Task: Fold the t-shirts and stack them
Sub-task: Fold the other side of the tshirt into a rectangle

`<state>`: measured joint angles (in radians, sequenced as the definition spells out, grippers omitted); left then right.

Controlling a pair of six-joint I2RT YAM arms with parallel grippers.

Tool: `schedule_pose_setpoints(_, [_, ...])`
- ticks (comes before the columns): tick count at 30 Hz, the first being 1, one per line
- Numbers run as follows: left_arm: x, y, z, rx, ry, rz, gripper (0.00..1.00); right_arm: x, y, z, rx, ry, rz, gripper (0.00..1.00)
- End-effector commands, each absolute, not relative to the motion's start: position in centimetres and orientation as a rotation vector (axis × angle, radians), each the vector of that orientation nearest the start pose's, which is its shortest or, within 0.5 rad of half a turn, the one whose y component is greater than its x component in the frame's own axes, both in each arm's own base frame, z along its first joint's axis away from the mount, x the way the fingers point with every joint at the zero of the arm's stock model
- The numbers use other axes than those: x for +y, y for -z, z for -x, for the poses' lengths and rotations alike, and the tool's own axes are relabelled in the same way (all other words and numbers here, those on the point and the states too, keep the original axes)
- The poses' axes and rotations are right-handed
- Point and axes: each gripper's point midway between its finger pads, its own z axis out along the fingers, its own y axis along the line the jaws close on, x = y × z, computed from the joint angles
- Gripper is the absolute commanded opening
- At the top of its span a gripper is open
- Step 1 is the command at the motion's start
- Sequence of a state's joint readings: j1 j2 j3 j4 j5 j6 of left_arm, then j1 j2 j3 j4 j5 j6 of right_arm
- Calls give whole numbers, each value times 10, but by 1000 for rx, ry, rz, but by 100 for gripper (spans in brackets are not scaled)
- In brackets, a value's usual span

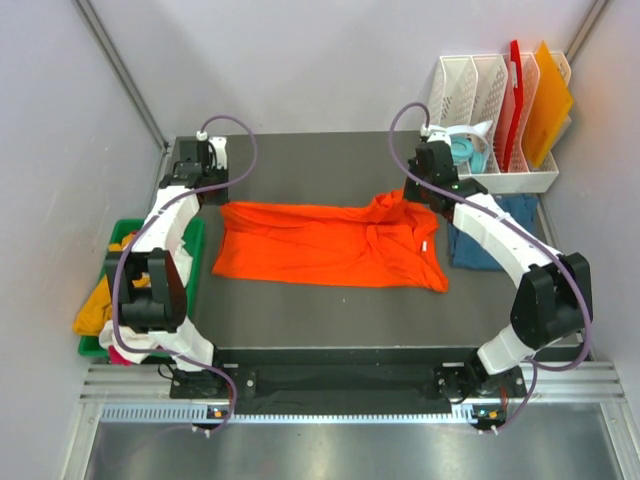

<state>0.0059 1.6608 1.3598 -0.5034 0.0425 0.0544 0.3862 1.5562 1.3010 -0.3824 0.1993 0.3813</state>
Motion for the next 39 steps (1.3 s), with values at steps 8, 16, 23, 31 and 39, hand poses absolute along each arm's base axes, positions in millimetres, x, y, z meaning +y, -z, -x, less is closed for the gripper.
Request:
schedule_pose_setpoints(8, [19,-133,-438,2393,-79,-59,0,146,-173,-400,2204,-200,-176,0])
schedule_pose_setpoints(16, [29,-127,-434,2414,-87,-57,0,152,-161,-373,2256,-217,-172,0])
schedule_pose_setpoints(23, [28,-119,-422,2443,-92,-112,0,176,-129,-323,2348,-248,-172,0])
schedule_pose_setpoints(31, [30,-113,-411,2484,-107,-172,0,182,-87,-280,2443,-201,-249,0])
schedule_pose_setpoints(39, [34,-91,-398,2577,-139,-228,0,173,-60,-258,2545,-122,-280,0])
